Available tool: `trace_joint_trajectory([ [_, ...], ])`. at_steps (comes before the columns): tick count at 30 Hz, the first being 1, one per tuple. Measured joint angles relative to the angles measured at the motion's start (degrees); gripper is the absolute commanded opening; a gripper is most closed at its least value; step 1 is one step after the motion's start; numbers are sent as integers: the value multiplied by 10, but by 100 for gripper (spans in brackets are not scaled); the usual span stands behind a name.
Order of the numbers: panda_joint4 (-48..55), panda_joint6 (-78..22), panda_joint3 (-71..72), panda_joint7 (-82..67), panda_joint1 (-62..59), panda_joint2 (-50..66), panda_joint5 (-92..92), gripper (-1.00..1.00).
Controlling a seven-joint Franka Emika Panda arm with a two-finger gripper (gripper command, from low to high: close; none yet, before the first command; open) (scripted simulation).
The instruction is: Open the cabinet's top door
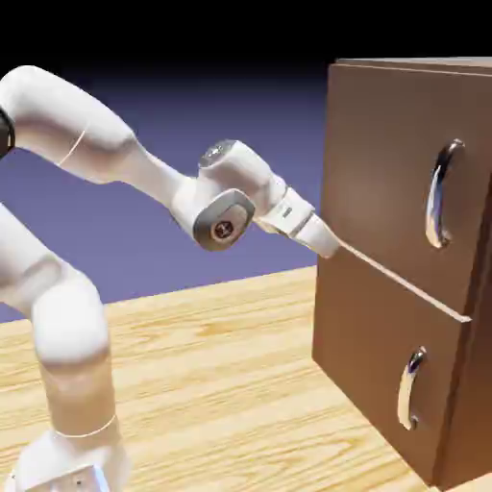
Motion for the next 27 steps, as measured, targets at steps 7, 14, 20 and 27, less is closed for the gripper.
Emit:
trace_joint_trajectory([
  [7,38,-3,-99,-167,73,-62,-174,0],
  [14,77,-7,-198,-333,147,-124,-349,0],
  [20,110,-9,-282,-476,209,-177,-498,0],
  [27,148,-13,-381,-642,283,-239,-673,0],
])
